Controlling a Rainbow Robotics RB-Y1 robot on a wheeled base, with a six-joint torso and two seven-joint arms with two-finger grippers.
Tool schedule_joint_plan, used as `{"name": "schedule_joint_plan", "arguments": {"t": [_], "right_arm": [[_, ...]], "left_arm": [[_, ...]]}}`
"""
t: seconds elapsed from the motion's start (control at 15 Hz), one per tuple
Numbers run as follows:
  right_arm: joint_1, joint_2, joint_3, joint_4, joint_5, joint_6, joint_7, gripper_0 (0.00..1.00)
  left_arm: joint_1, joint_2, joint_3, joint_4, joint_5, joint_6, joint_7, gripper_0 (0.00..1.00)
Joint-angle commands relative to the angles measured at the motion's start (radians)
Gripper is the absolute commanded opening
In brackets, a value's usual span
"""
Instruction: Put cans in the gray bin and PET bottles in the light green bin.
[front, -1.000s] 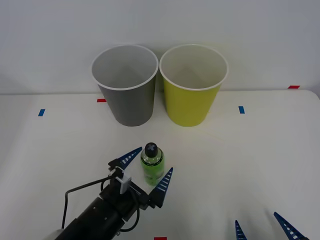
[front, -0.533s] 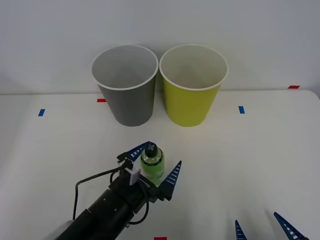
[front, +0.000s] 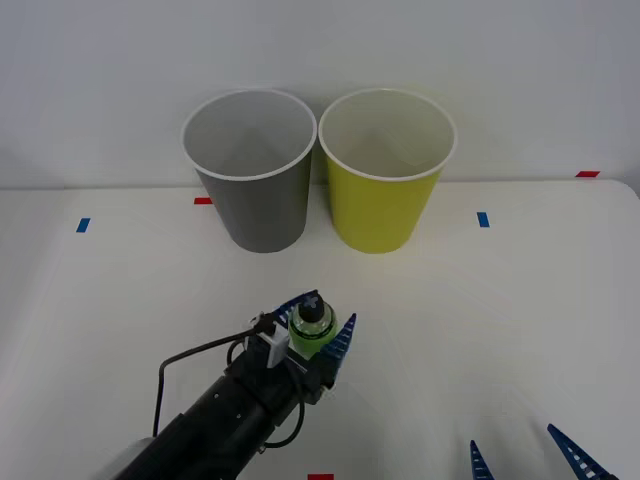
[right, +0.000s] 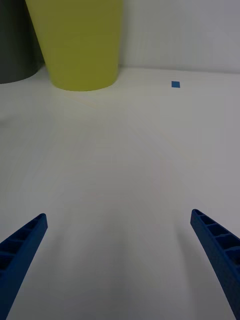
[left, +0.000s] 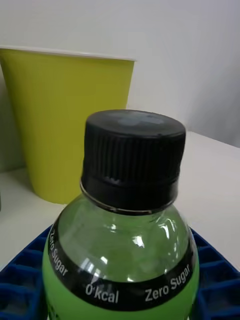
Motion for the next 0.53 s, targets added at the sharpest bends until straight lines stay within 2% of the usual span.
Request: {"name": "schedule_joint_plan", "arguments": {"t": [0.07,0.47,0.53], "right_arm": [[0.0,0.0,0.0,0.0,0.0,0.0,0.0,1.0],[0.0,0.0,0.0,0.0,0.0,0.0,0.0,1.0],[0.0,0.0,0.0,0.0,0.0,0.0,0.0,1.0]], "left_arm": [[0.0,0.008,0.0,0.001,-0.005,0.005,-0.005,0.1],[-0.009,0.007,0.0,-0.005,0.0,0.041,-0.006,0.09],[-0.017,0.007,0.006,-0.022,0.003,0.086,-0.003,0.08]]}}
